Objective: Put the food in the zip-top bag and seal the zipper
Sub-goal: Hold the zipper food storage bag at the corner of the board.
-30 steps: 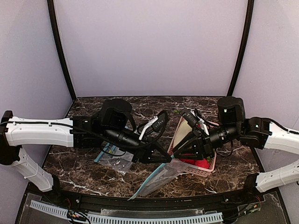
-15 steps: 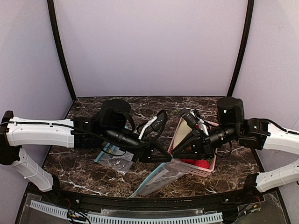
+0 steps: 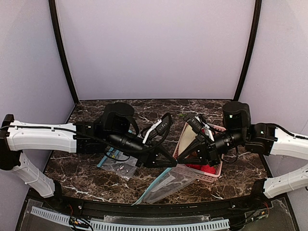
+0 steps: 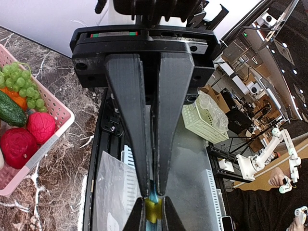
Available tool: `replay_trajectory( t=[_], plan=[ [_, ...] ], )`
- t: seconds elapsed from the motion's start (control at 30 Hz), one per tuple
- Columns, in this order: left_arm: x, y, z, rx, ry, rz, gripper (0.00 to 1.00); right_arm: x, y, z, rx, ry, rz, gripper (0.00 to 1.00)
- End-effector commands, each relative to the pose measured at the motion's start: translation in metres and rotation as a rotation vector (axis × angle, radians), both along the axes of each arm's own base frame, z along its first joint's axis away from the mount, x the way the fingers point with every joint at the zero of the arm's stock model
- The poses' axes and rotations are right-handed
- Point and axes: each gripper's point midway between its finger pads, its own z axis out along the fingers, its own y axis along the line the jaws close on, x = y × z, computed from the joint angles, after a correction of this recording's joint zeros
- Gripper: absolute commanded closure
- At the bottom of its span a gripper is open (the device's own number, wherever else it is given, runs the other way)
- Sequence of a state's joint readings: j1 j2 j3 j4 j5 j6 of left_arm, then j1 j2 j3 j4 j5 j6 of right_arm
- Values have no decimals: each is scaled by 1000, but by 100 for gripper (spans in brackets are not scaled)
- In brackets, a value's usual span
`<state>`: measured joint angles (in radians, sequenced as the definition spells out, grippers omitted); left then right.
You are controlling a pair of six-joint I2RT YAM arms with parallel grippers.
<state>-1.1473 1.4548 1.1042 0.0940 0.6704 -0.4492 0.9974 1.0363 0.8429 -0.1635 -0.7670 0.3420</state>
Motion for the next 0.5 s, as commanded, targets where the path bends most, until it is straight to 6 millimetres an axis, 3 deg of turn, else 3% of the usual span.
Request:
replay_trajectory(
  t=[0.0,0.47],
  plan=[
    [2,1,1,-16,-3,-3,99,-4,2,-1,13,-9,12,99],
    [11,5,-7,7,-5,42,99,13,-8,14,26,-115,-115,100]
  ],
)
